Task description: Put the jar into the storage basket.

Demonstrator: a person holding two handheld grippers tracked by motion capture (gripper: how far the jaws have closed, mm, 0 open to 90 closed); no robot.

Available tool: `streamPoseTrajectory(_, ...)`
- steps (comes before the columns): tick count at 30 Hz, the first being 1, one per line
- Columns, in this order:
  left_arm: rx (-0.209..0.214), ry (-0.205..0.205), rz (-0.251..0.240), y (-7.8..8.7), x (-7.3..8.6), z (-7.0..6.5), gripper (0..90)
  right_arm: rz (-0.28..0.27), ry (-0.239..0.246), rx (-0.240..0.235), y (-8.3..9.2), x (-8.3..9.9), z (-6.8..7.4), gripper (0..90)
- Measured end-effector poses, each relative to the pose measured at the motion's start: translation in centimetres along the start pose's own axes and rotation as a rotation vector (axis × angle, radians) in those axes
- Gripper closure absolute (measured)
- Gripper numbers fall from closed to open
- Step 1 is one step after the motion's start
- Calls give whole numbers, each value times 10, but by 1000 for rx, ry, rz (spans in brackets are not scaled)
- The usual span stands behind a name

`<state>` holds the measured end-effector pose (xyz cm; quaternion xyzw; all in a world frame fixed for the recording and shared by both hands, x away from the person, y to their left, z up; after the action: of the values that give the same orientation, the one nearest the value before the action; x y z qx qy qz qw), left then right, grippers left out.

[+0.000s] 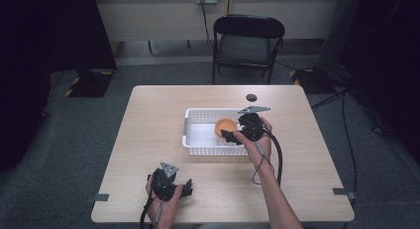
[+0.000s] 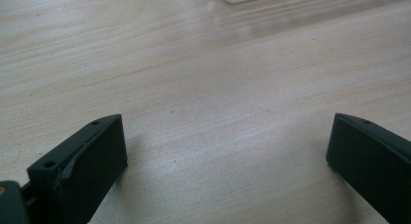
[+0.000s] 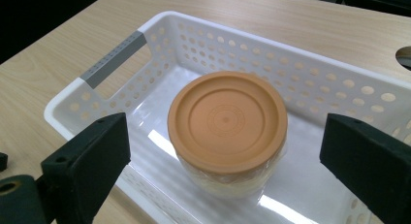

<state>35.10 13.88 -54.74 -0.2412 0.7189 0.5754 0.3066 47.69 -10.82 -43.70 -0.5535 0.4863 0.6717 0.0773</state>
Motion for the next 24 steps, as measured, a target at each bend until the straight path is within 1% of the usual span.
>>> streamPoseTrajectory(5,0,0,0,0,0,0,4,-18,-10,4,8,2,3,36)
streamPoseTrajectory(8,0,0,0,0,0,0,5,-17,5,5,12,5,5,36)
streamPoseTrajectory(12,0,0,0,0,0,0,4,-23,4,3,17,10,7,37)
streamPoseTrajectory(15,0,0,0,0,0,0,4,-25,1,-19,20,13,10,54)
streamPoseTrajectory(16,0,0,0,0,0,0,4,-26,5,-20,21,14,10,54)
streamPoseTrajectory(20,0,0,0,0,0,0,4,-45,5,-1,29,18,13,46)
streamPoseTrajectory(24,0,0,0,0,0,0,4,-65,0,6,36,22,16,46)
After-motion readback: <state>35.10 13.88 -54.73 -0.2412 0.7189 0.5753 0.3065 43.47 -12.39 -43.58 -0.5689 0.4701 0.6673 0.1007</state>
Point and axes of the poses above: each handheld gripper's, and its own axes: y roughly backward along the jaws, x roughly out of its underside, z roughly to its left, the point moved 4 cm from there along -y, roughly forward along the jaws, and after that the axes turned 13 degrees about y, right-handed, at the moved point
